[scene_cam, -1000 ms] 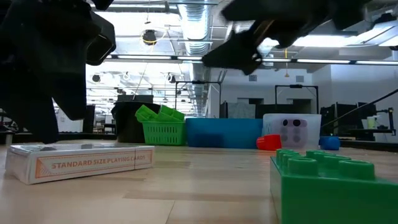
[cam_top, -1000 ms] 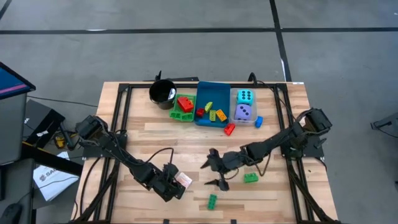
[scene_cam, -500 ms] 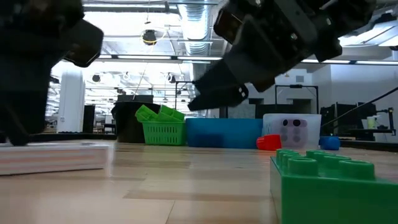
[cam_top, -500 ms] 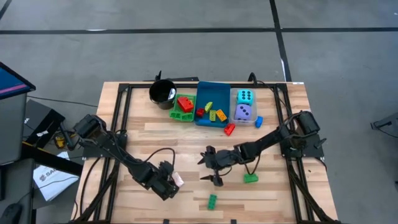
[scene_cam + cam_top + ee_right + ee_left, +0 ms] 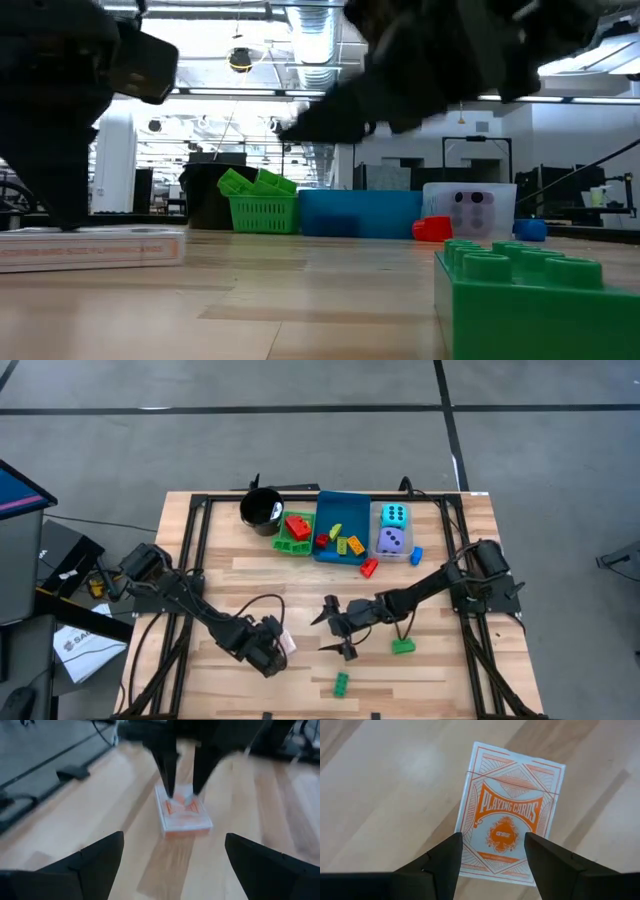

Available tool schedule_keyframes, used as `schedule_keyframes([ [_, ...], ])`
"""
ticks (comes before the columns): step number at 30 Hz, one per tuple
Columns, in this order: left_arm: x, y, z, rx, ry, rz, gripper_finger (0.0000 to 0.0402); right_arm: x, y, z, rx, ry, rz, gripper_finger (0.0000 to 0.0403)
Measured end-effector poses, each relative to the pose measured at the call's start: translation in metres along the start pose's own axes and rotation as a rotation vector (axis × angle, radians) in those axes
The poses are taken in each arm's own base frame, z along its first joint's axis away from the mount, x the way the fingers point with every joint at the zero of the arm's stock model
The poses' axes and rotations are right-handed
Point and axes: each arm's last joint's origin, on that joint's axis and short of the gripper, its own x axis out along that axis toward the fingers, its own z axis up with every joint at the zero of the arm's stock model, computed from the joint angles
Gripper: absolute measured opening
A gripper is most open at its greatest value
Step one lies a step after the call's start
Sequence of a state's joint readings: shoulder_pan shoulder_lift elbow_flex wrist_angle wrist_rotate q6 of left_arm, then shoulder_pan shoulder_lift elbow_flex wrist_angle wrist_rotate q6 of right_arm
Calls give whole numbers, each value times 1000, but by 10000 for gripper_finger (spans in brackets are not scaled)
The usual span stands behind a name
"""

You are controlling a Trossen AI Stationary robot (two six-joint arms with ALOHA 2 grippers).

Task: Pick & Place Toys
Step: Put the orange deck of cards into the black bucket

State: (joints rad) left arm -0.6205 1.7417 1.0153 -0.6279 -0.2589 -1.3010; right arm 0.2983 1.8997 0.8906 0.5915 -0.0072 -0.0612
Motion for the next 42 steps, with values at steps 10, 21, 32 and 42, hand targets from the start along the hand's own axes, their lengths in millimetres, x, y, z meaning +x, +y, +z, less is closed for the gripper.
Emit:
schedule_keyframes([
  [10, 3, -3, 12, 19, 1, -61, 199, 46, 2, -31, 35, 94, 32, 343],
  [21, 3, -5, 12, 19, 23, -87, 195, 86, 17, -1, 42, 73, 81, 343],
  [32, 2, -6, 12, 30, 25, -101, 195, 85, 4, -6, 88, 191, 14, 343],
  [42, 2, -8, 12, 65, 26, -122, 195, 85, -13, -7, 105, 181, -33, 343],
])
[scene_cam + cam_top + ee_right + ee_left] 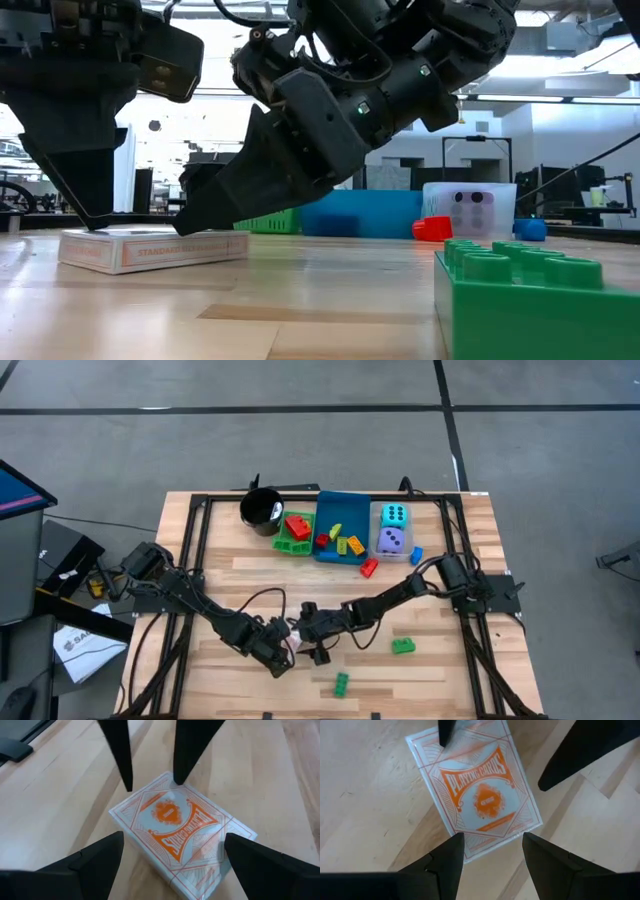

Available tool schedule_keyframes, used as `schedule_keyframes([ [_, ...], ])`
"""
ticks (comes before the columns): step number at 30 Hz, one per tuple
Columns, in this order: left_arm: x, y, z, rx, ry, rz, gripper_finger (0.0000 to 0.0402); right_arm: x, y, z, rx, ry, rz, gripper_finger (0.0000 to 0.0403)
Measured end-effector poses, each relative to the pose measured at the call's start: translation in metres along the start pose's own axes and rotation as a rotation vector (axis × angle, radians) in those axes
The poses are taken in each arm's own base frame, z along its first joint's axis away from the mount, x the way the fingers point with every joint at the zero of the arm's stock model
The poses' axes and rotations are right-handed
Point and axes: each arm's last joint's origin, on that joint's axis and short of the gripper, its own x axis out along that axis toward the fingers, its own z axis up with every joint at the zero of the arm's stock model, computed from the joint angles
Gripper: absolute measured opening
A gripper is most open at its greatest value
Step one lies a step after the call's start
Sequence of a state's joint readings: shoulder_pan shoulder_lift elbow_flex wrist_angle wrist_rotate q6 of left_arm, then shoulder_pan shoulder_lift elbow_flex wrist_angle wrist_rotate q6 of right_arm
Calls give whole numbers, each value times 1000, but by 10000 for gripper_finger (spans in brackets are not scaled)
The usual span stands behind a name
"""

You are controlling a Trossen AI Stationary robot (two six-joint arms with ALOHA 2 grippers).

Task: Pick & Place Toys
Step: Put the orange deck of cards into the black bucket

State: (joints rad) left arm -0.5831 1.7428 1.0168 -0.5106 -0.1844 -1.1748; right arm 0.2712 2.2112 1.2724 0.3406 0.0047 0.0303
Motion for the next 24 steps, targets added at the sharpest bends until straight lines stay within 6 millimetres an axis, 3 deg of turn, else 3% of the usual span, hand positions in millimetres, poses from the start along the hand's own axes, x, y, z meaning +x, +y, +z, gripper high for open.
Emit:
schedule_keyframes([
  [11, -1, 5, -4, 92, 25, 55, 195, -1, 4, 0, -3, 7, 7, 343],
  [24, 4, 17, -8, 91, 8, 119, 195, -4, 45, -2, 52, 11, 79, 343],
])
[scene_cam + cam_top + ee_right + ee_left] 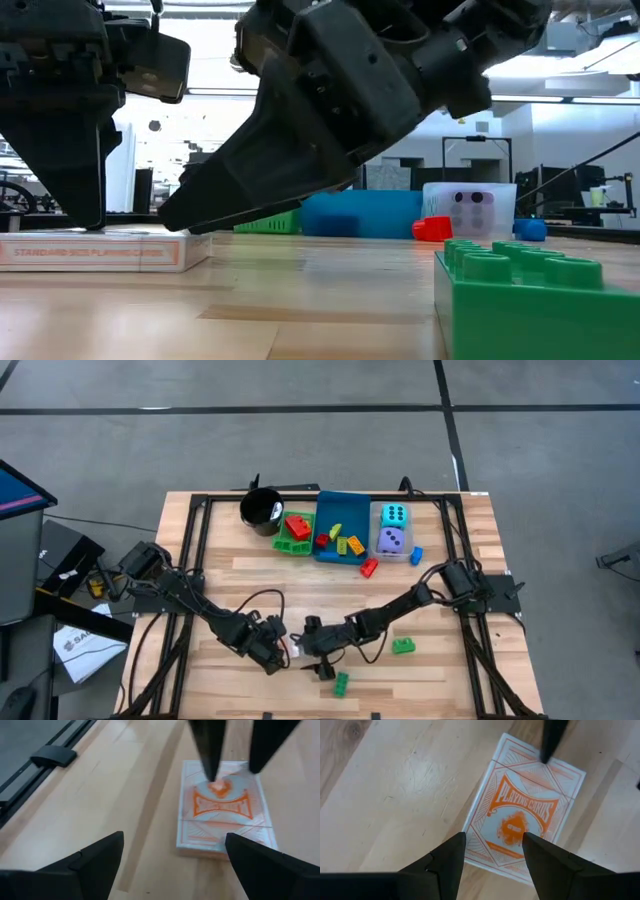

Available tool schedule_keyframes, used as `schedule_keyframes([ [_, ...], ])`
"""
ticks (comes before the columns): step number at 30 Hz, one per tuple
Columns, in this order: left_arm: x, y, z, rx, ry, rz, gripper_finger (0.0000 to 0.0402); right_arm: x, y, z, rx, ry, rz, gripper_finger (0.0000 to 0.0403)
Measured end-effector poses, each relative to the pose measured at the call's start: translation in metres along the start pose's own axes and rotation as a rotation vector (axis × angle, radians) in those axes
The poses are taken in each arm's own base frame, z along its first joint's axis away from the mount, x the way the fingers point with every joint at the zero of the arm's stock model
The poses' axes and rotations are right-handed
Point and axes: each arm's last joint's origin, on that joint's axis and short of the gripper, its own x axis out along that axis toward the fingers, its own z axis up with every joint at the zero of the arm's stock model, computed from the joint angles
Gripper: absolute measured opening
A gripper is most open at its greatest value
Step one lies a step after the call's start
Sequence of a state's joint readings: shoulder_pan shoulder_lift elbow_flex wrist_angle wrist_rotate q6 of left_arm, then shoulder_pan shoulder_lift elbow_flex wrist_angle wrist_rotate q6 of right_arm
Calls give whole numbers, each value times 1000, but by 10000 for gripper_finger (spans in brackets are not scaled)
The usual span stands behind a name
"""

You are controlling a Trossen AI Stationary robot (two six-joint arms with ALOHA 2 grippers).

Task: Pick & Place Toys
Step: Put the orange deck of cards into the black bucket

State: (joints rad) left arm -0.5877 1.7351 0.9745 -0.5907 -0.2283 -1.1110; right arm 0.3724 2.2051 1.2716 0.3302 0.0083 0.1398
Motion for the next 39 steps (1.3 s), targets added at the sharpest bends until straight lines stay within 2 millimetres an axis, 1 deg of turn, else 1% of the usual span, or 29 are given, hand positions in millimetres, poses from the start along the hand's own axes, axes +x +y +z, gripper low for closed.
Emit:
schedule_keyframes([
  [3, 1, 0, 0, -1, 0, -2, 195, 0, 5, 1, -4, -1, 8, 343],
  [5, 1, 0, 0, -4, -2, -8, 195, -2, 8, 7, -12, 3, 19, 343],
  [9, 1, -1, 0, -15, -2, -16, 195, -6, 14, 30, -79, -67, 32, 343],
  [11, 2, -1, 0, -25, 0, -15, 195, -9, 16, 44, -126, -110, 10, 343],
  [13, 2, -1, 0, -29, 1, -19, 195, -10, 14, 50, -158, -118, -28, 343],
  [24, 2, -2, 0, -38, 0, -25, 195, -9, -14, 44, -134, -15, -103, 343],
  [29, 2, -3, 1, -44, -4, -33, 195, -6, -26, 39, -79, 18, -122, 343],
  [34, 2, -3, 1, -62, -5, -38, 195, -7, -28, 37, -77, 41, -122, 343],
  [39, 3, -3, 1, -62, -5, -38, 195, -6, -24, 36, -68, 53, -47, 343],
])
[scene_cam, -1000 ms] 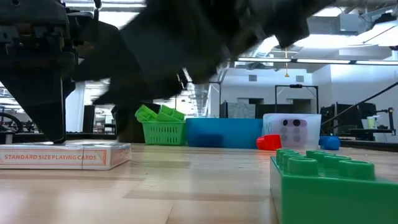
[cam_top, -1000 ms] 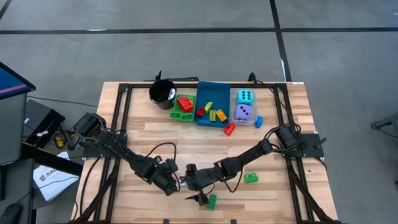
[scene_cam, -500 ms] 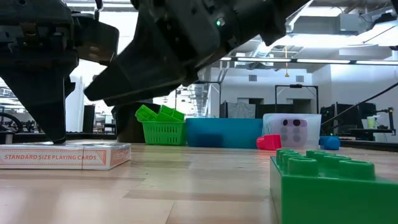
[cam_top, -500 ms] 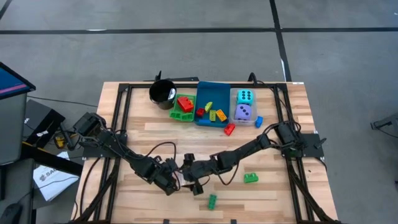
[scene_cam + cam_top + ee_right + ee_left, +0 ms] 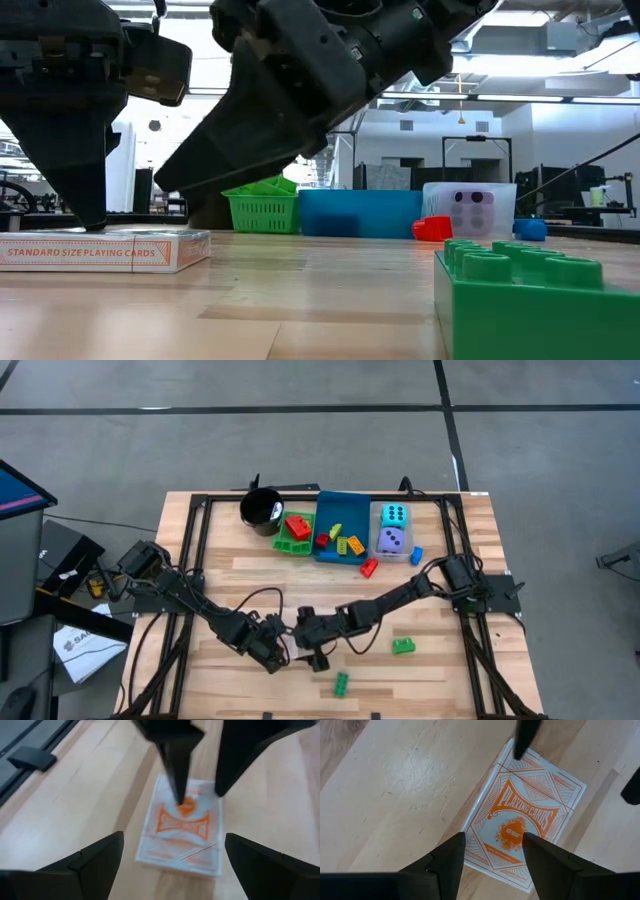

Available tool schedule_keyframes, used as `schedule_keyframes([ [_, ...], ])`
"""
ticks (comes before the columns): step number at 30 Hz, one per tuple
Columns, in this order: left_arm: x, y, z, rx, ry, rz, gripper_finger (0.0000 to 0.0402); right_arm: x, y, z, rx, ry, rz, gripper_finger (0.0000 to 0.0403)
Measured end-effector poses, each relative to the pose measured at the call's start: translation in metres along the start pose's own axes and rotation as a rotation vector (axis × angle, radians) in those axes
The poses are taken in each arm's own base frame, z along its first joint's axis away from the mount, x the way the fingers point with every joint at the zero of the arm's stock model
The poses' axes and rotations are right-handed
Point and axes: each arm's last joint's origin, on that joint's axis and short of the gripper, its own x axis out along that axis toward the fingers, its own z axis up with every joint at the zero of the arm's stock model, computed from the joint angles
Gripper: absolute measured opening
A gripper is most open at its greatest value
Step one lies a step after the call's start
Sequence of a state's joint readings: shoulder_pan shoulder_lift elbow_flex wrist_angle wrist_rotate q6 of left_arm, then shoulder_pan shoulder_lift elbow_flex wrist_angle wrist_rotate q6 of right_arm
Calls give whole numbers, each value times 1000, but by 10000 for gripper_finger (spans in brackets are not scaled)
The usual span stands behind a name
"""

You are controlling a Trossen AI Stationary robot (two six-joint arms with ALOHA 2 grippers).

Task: Pick & Place Toys
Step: Put the orange deck of cards into the black bucket

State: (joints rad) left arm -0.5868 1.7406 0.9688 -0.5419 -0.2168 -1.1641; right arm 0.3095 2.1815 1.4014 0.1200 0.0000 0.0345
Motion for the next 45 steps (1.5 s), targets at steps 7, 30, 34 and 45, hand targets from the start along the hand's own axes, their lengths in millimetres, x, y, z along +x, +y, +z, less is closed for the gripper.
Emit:
schedule_keyframes([
  [7, 0, 0, 0, -1, 0, 0, 195, 0, -2, -2, 18, 25, -3, 343],
  [30, -8, 1, 2, -31, -20, -21, 195, 0, -8, -3, 139, 36, 77, 346],
  [34, -10, 3, 3, -33, -29, -7, 195, 0, -7, -3, 133, 37, 85, 361],
  [45, -11, 4, 4, -33, -42, 0, 195, 0, -7, -4, 132, 49, 86, 397],
])
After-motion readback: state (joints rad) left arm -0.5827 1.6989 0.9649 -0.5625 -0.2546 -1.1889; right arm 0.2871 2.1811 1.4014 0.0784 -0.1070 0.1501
